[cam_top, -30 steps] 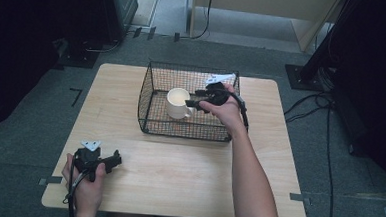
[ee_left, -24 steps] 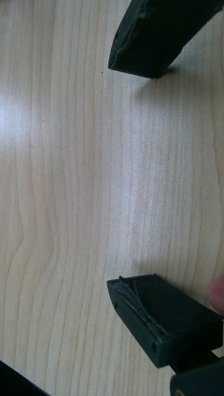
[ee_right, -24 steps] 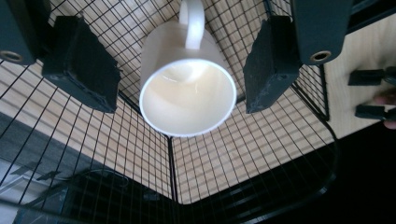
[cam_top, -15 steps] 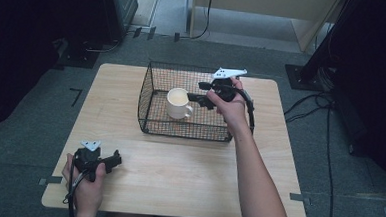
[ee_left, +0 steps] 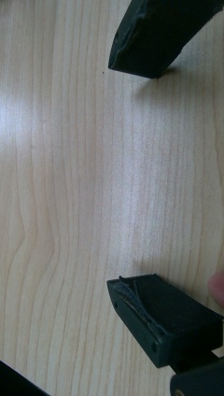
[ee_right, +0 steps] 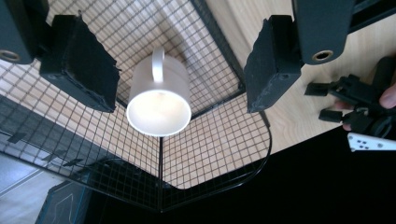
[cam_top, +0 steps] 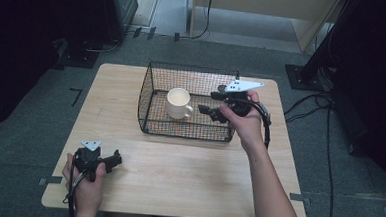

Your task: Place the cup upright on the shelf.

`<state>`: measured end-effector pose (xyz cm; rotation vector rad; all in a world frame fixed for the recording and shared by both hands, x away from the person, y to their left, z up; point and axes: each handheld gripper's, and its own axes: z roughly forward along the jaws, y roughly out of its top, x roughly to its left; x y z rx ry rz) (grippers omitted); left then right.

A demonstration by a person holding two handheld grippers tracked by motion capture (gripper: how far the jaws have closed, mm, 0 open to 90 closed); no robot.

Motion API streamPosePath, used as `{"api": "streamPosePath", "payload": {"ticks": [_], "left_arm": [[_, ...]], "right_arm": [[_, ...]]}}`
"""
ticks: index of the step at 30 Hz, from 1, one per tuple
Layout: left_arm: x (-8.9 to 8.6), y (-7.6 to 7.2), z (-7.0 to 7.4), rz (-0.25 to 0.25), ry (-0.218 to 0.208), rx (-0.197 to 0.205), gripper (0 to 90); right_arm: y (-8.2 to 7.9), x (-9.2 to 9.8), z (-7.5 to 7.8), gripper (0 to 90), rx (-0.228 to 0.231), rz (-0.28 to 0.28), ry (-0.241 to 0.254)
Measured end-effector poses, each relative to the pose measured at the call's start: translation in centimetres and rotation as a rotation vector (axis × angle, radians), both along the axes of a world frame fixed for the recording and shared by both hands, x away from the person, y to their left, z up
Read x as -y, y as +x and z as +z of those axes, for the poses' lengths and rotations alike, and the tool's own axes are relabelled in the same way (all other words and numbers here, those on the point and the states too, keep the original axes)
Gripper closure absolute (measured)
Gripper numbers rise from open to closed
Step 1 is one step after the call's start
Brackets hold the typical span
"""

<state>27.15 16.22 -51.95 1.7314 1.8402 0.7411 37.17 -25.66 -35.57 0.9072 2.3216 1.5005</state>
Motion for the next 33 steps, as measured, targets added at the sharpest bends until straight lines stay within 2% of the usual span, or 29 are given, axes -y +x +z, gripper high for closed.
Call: {"api": "streamPosePath", "payload": {"ticks": [3,6,8,16,18,25,33], "left_arm": [[0.0,0.0,0.0,0.0,0.0,0.0,0.0],[0.0,0.0,0.0,0.0,0.0,0.0,0.0],[0.0,0.0,0.0,0.0,0.0,0.0,0.0],[0.0,0.0,0.0,0.0,0.0,0.0,0.0],[0.0,0.0,0.0,0.0,0.0,0.0,0.0],[0.0,0.0,0.0,-0.001,0.001,0.0,0.0],[0.0,0.0,0.0,-0.001,0.001,0.0,0.0]], "right_arm": [[-1.6,0.7,-0.5,25.6,0.006,-0.009,0.002],[-2.4,1.0,-0.9,25.5,0.01,-0.015,-0.004],[-3.4,1.6,-1.5,25.3,0.008,-0.028,0.008],[-5.4,3.1,-2.4,25.5,0.012,-0.077,0.022],[-6.1,3.8,-2.9,25.5,0.021,-0.1,0.015],[-7.6,5.9,-4.6,25.0,0.011,-0.157,0.008],[-9.3,8.3,-6.2,24.5,-0.002,-0.206,0.018]]}}
